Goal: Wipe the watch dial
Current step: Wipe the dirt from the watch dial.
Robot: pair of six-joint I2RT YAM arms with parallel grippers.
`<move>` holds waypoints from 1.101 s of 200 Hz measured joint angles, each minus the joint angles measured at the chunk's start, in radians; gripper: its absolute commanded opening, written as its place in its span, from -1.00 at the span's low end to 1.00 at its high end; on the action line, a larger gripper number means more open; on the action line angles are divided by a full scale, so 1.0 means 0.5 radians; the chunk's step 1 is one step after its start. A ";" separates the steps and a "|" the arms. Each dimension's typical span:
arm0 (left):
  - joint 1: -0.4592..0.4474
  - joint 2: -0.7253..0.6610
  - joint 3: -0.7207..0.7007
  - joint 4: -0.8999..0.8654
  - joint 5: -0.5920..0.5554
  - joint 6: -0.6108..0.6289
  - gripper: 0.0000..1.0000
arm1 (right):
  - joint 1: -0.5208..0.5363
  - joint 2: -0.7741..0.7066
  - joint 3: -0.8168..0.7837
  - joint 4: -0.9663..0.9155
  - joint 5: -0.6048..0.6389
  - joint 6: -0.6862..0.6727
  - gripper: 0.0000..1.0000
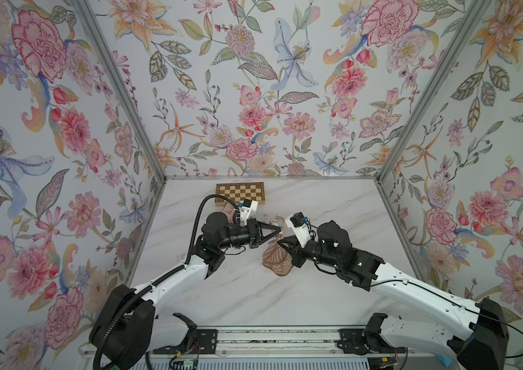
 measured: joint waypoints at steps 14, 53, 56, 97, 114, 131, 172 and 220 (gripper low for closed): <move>0.000 0.000 0.000 0.001 -0.005 0.000 -1.00 | 0.000 -0.022 0.008 -0.013 0.002 -0.012 -1.00; 0.000 0.000 0.000 -0.008 -0.005 0.000 -1.00 | -0.001 -0.034 -0.016 0.021 -0.003 -0.005 -1.00; 0.000 0.000 0.000 -0.010 -0.005 0.000 -1.00 | -0.001 -0.034 -0.025 0.035 -0.005 0.005 -1.00; -0.001 0.000 0.000 -0.023 0.002 0.000 -1.00 | -0.001 0.005 -0.086 0.094 -0.008 0.053 -1.00; -0.001 0.000 0.000 -0.020 0.002 0.000 -1.00 | -0.001 0.008 -0.086 0.107 -0.008 0.054 -1.00; -0.001 0.000 0.000 -0.020 0.002 -0.001 -1.00 | 0.000 0.008 -0.086 0.108 -0.008 0.054 -1.00; -0.001 0.000 0.000 -0.005 0.001 -0.004 -1.00 | -0.001 0.008 -0.091 0.127 -0.008 0.055 -1.00; -0.001 0.000 0.000 0.005 0.002 -0.027 -1.00 | -0.001 0.016 -0.128 0.178 -0.008 0.069 -1.00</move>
